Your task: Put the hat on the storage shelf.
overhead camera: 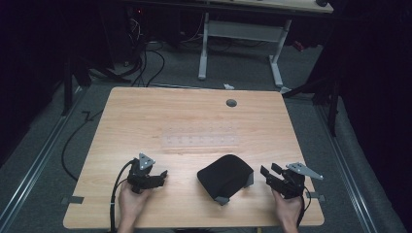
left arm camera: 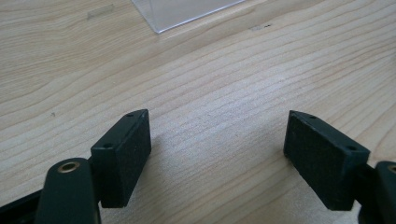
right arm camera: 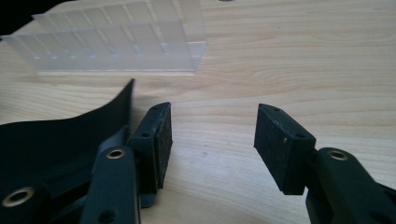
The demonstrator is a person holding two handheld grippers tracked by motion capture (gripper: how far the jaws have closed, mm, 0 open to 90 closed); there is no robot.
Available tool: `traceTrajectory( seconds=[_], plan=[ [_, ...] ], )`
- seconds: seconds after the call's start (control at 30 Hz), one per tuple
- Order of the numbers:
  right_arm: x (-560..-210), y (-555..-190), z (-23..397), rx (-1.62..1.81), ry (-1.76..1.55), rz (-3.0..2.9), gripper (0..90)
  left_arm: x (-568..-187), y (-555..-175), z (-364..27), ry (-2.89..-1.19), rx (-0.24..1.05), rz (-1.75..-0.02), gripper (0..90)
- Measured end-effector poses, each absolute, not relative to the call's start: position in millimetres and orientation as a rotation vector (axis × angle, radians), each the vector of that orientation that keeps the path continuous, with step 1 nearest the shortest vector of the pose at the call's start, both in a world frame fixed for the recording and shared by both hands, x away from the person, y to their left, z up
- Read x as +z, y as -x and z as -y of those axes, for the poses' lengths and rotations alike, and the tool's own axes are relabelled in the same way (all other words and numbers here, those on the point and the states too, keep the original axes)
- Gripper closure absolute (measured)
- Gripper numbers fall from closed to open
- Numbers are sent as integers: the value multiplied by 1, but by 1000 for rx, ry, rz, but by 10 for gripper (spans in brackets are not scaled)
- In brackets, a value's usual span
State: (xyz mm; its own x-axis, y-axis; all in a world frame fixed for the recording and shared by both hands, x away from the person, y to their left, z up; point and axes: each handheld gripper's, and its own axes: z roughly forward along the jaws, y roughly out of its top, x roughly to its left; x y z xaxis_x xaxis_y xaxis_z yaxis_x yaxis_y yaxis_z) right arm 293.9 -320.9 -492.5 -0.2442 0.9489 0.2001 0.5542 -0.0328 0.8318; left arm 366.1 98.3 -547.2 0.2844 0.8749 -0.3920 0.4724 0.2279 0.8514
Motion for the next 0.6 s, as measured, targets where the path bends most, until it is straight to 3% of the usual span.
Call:
traceTrajectory(
  seconds=[0.27, 0.6],
  plan=[
    [-479, -285, 311, 1256, -1504, -1864, 431, -547, -366, -98, -1412, 442, -1348, 233],
    [-485, -289, 296, 1288, -1480, -1943, 312, -547, -366, -98, -1412, 441, -1348, 232]
  ],
)
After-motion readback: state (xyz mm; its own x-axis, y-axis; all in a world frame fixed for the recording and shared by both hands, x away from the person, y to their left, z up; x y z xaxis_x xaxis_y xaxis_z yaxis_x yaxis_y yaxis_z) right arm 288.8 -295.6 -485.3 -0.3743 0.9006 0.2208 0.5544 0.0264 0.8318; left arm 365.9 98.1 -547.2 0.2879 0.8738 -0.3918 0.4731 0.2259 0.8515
